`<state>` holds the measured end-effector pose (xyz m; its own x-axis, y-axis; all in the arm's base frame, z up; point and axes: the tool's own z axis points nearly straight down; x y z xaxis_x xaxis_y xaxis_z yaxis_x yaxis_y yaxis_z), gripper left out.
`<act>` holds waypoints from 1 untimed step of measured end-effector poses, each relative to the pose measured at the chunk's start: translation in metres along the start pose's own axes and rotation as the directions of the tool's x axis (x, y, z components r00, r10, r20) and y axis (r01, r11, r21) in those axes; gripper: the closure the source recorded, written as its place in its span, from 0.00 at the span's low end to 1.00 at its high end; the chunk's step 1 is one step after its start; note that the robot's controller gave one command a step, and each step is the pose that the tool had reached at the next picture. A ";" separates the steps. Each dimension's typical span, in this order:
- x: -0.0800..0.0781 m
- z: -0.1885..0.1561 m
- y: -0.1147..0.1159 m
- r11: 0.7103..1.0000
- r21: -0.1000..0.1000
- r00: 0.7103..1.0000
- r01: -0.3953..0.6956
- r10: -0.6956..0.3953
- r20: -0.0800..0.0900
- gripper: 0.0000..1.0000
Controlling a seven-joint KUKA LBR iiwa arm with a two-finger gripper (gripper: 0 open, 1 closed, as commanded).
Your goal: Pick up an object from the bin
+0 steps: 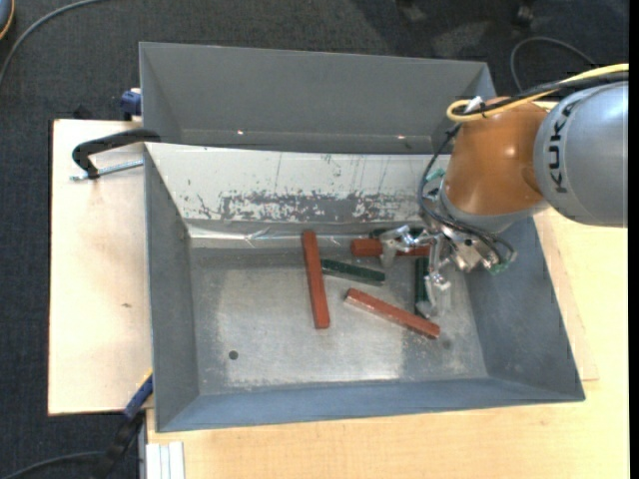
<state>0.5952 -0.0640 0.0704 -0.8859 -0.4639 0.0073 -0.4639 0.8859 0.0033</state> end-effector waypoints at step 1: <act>-0.012 -0.001 0.049 0.991 -0.001 0.991 -0.130 0.130 0.008 0.00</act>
Offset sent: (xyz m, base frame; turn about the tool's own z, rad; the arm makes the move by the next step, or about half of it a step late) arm -0.0121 0.0463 -0.0004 0.1335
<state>0.5835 -0.0150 0.0711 -0.9388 -0.3446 0.0001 -0.3446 0.9388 0.0029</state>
